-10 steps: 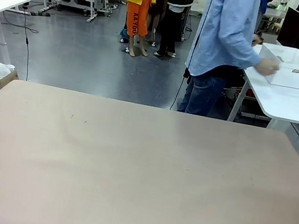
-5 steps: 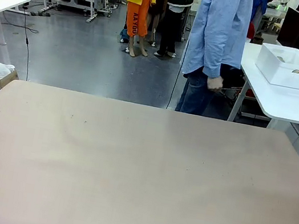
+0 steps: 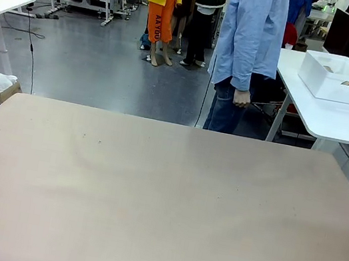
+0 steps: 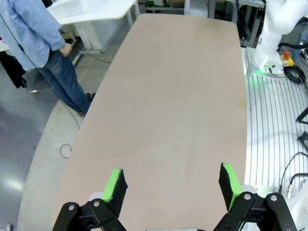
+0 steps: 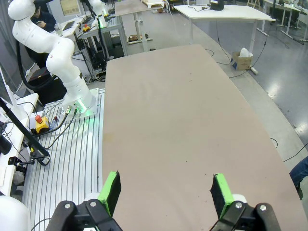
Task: Stack the cups and store them in the basket.
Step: Place the stack of Reusable plastic cups into the Pantry Basket.
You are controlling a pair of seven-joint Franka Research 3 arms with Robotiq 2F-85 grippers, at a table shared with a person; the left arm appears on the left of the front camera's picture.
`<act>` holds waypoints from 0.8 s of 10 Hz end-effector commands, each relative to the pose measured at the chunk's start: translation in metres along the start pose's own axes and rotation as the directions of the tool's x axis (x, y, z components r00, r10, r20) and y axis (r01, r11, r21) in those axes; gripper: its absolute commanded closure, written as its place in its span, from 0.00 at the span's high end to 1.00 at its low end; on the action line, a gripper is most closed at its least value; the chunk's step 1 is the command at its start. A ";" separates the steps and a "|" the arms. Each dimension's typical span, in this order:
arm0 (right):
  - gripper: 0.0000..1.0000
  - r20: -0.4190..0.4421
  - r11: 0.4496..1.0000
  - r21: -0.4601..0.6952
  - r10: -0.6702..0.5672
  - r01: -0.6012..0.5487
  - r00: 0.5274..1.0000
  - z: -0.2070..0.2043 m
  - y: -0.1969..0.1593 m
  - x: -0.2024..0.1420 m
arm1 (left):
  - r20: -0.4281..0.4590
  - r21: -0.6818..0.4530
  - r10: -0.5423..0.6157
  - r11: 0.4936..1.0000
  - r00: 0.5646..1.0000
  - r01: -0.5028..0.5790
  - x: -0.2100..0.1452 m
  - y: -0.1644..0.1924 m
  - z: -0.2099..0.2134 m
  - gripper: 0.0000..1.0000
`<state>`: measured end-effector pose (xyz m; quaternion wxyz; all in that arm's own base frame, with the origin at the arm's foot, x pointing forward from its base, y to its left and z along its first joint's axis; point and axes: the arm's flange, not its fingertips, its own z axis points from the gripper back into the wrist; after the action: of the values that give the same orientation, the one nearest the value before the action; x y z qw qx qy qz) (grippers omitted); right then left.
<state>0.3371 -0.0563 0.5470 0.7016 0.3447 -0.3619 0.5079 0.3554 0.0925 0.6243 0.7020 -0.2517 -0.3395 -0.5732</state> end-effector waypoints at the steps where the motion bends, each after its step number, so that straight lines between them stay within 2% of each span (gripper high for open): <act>1: 1.00 0.017 1.000 0.000 -0.011 0.011 1.000 0.000 0.001 0.003 | 0.013 -0.006 0.008 1.000 1.000 -0.008 0.003 -0.001 0.001 1.00; 8: 1.00 0.017 1.000 0.000 -0.011 0.011 1.000 0.000 0.001 0.003 | 0.013 -0.006 0.008 1.000 1.000 -0.008 0.003 -0.001 0.001 1.00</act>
<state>0.3371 -0.0563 0.5470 0.7016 0.3447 -0.3619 0.5079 0.3554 0.0925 0.6243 0.7020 -0.2517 -0.3395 -0.5732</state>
